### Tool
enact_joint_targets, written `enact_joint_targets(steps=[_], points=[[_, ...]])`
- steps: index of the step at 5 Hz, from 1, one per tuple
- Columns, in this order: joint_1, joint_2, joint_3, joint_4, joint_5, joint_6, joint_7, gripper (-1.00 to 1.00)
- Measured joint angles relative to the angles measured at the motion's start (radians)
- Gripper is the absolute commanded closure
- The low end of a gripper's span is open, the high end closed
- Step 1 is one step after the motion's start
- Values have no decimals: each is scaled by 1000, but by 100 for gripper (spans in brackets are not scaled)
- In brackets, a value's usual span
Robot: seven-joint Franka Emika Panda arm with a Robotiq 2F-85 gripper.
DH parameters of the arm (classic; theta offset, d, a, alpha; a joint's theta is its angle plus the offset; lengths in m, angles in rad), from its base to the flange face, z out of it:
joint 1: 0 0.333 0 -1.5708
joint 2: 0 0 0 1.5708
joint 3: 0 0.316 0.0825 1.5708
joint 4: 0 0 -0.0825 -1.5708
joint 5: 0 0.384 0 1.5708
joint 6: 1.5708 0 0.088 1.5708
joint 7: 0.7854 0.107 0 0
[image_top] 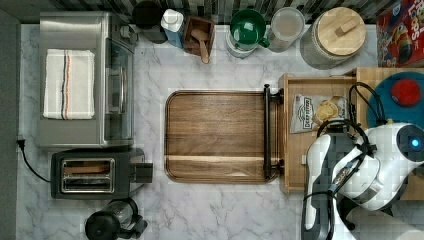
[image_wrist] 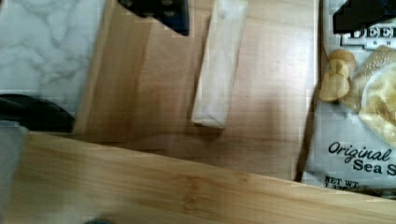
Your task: Pick up the butter.
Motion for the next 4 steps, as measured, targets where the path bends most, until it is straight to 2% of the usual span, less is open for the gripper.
enact_joint_targets(steps=[2,4], points=[[0,37,-19,-61,48,79,2,-100],[-27,63,-21,-107,113,209,0,-100]])
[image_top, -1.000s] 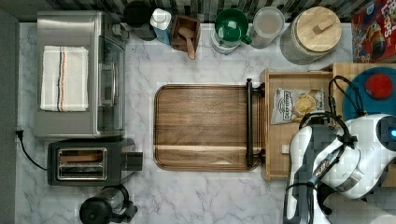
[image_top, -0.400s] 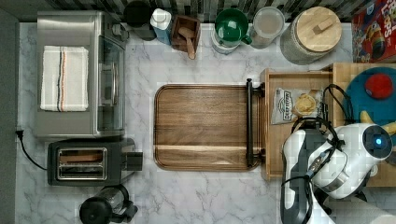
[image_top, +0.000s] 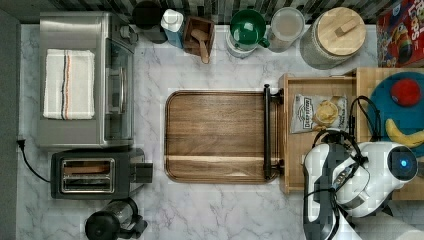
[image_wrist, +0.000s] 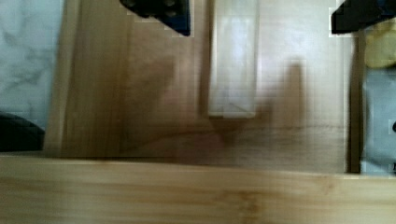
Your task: Pick up the butter.
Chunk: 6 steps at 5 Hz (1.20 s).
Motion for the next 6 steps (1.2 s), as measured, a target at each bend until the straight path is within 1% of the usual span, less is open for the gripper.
enact_joint_targets(steps=[1,2,3,4,6], points=[[-17,22,8,-8,3,21,0,-100],[-18,33,10,-29,3,24,0,100],[-15,33,9,-70,-3,73,28,100],[-6,19,7,-70,-28,116,53,100],[5,13,13,-68,-63,80,59,100]])
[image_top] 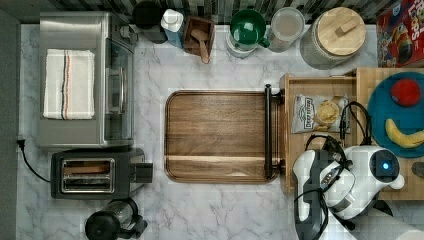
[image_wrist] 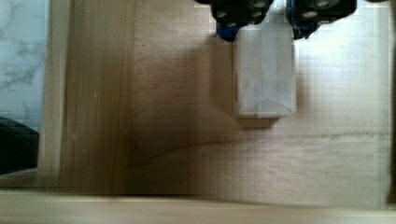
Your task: Pick up the butter.
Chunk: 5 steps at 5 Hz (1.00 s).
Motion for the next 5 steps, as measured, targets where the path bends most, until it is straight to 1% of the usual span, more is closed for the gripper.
enact_joint_targets(steps=[1,2,3,4,5], points=[[26,-10,-10,-16,-40,21,21,100],[45,-18,-9,-29,-117,66,25,100],[57,-26,-9,-29,-147,58,25,100],[58,-39,-8,-29,-147,59,11,100],[56,-44,-6,0,-124,-22,-39,100]])
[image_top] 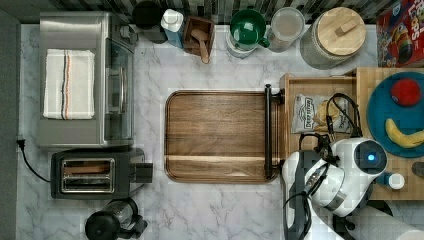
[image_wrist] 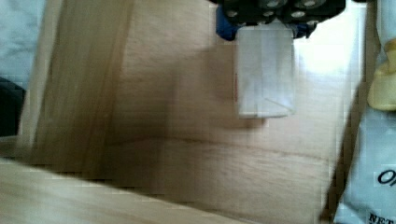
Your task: Pick up the butter.
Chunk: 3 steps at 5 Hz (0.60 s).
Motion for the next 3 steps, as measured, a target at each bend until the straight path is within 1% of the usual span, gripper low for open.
enact_joint_targets(steps=[1,2,3], points=[[-11,0,8,53,1,-93,-59,100],[-11,0,10,109,2,-157,-70,100],[-11,-12,19,176,-13,-262,-67,100]])
